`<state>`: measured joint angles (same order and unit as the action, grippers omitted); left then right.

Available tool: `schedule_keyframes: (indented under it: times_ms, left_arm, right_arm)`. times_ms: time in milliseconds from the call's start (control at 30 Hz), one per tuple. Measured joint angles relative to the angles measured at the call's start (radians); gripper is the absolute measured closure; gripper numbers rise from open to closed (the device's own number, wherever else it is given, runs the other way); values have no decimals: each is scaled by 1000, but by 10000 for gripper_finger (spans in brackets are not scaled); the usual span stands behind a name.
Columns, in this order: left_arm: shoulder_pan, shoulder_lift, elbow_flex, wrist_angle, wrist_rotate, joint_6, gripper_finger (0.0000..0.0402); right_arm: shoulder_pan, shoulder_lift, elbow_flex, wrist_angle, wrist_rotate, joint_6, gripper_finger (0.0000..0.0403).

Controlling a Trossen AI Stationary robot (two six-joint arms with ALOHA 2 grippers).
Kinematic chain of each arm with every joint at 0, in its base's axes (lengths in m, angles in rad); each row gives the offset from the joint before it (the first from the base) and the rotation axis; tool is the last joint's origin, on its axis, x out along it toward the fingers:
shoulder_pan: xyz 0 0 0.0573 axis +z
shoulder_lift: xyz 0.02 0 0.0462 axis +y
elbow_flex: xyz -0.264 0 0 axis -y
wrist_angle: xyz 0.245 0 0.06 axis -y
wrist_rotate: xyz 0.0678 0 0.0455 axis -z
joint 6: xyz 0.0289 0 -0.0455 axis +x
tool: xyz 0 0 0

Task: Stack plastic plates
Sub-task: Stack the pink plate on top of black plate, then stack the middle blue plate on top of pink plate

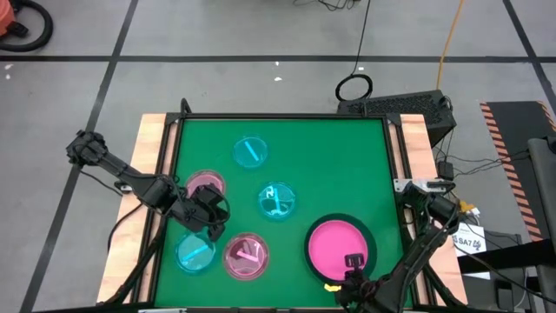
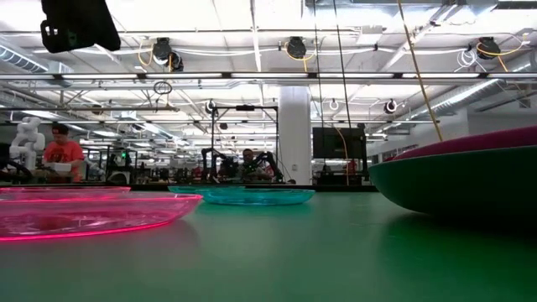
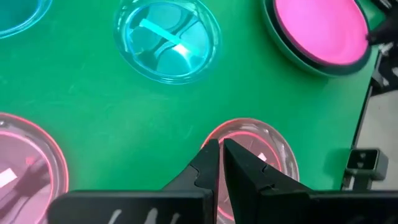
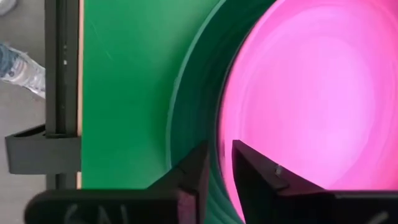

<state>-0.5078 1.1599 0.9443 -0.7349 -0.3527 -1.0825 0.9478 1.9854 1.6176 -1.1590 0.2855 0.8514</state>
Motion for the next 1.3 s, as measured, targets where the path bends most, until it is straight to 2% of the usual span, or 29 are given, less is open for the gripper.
schedule_keyframes:
  times_ms: [233,333,500,833,1000,1167,1300]
  left_arm:
    - [72,0,0,3,-37,-145,373]
    - [93,0,0,10,-42,-114,373]
    - [94,0,0,81,-42,102,373]
    - [130,39,0,175,-15,579,373]
    - [154,130,1,241,67,861,371]
    - [178,238,1,294,133,1028,331]
    - [200,322,1,295,142,1142,293]
  right_arm:
    - [0,-55,6,-5,-1,3,304]
    - [0,-83,6,-4,-2,3,293]
    - [0,-147,6,-4,-5,33,285]
    - [-1,-295,6,-5,0,213,285]
    - [-11,-344,7,-35,23,267,284]
    - [-19,-378,7,-68,64,289,284]
    - [-19,-394,7,-103,109,289,284]
